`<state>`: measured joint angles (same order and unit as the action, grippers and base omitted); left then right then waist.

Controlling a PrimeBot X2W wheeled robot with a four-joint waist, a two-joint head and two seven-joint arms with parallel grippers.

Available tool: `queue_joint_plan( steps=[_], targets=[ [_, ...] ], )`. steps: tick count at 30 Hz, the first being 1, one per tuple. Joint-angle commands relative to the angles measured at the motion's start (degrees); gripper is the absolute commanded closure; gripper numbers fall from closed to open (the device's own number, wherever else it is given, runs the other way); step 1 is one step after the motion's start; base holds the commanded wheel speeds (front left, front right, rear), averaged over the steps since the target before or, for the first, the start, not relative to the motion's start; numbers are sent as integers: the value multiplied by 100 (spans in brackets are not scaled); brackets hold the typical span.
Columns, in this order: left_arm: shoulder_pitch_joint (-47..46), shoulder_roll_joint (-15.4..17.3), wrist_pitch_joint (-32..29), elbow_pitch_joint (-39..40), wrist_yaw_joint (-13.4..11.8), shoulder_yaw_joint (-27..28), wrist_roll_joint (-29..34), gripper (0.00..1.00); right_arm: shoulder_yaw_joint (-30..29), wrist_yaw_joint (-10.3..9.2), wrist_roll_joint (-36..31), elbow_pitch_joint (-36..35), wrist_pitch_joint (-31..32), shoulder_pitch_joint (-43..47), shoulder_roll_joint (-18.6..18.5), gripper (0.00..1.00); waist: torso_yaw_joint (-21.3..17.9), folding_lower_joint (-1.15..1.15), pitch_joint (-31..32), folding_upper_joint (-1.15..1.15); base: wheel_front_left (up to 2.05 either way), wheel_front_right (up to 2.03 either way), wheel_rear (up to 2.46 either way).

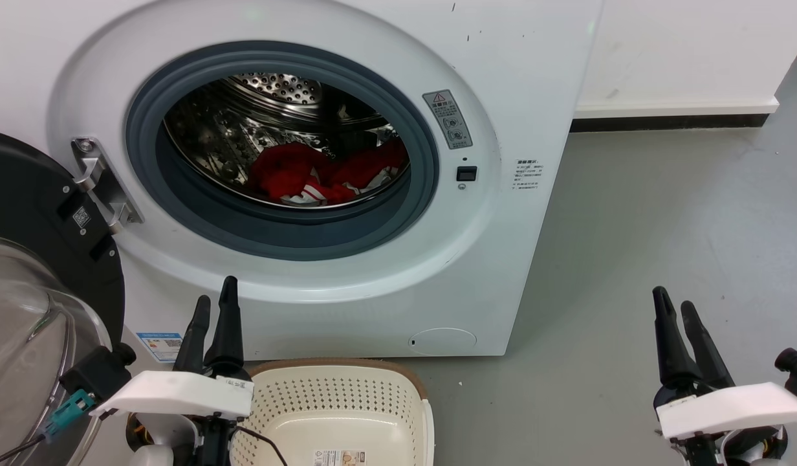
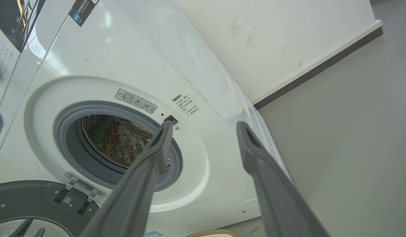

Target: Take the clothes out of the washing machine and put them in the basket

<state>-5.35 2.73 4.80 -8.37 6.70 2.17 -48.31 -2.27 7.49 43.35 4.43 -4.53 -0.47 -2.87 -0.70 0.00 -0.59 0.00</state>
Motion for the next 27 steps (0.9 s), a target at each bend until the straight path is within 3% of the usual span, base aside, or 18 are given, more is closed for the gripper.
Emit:
queue_joint_plan(
  steps=[1, 27],
  targets=[
    [-180, 14, 61, 99, -21, -17, 212, 0, 22, 0, -228, -111, -46, 23, -7, 0, 0, 0, -4, 0, 0, 0, 0],
    [-103, 26, 478, 44, -99, -184, 2260, 0, 121, 0, -2141, -387, -242, 196, -5, 0, 2, 0, -32, 0, 0, 0, 0]
  ],
)
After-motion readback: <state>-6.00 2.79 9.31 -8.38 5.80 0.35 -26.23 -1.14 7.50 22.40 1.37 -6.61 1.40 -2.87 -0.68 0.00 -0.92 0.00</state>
